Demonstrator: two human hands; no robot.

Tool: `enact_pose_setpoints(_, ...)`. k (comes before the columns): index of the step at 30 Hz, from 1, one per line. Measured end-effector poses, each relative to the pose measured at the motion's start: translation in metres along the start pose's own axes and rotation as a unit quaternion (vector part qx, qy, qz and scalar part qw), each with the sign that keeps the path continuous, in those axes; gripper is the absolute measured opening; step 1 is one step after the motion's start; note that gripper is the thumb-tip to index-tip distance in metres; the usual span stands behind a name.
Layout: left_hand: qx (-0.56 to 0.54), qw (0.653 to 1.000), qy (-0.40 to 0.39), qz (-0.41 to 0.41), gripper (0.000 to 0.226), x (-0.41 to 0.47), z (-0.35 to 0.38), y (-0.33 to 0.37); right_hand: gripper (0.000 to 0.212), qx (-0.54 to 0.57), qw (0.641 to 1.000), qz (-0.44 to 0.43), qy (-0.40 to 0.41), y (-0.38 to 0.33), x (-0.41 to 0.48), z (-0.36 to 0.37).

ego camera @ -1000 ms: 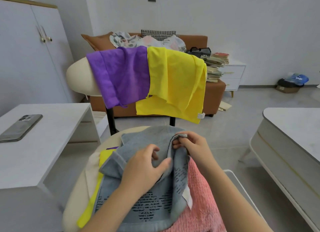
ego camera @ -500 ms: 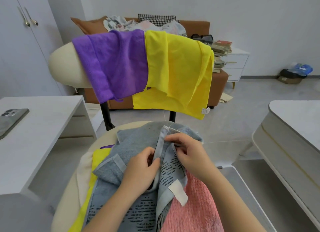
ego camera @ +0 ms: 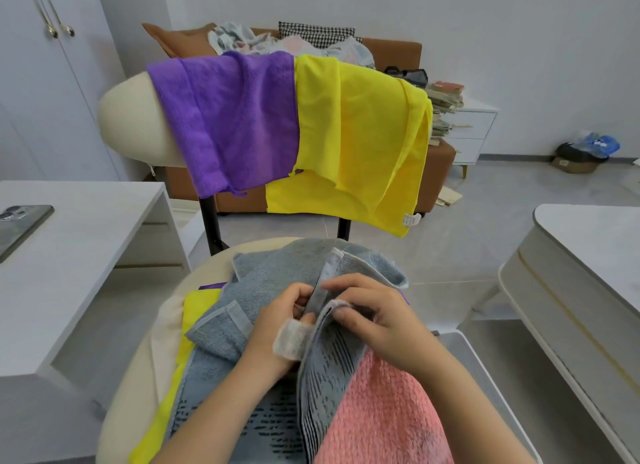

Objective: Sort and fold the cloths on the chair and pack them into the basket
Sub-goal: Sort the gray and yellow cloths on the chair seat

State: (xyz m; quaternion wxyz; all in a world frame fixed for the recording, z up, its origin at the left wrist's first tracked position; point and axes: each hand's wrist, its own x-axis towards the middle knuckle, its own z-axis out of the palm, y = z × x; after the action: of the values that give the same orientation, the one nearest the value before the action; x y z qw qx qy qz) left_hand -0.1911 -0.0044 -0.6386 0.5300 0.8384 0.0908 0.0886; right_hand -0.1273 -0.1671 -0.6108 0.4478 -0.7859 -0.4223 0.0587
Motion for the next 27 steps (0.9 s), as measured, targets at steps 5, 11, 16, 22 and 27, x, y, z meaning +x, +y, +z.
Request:
enact_pose_setpoints(5, -0.003, 0.999, 0.036, 0.013, 0.013, -0.002, 0.006, 0.001, 0.017, -0.013, 0.999, 0.018, 0.042, 0.0, 0.001, -0.001)
enact_pose_setpoints(11, 0.068, 0.994, 0.056, 0.07, 0.035, -0.008, 0.012, 0.003, 0.021, -0.036, 0.994, 0.035, 0.102, 0.003, 0.003, 0.0)
enact_pose_setpoints(16, 0.007, 0.993, 0.082, 0.082, 0.019, -0.009, 0.012, 0.007, 0.018, -0.075, 0.987, 0.064, 0.124, 0.002, 0.002, -0.002)
enact_pose_setpoints(22, -0.038, 0.992, 0.078, 0.09, 0.012, -0.005, 0.011, 0.009, 0.023, -0.06, 0.994, 0.054, 0.076, -0.002, 0.003, -0.007)
enact_pose_setpoints(27, -0.135, 0.99, 0.044, -0.012, 0.025, 0.002, 0.009, 0.005, 0.011, -0.118, 0.989, 0.083, 0.045, -0.003, 0.004, -0.009)
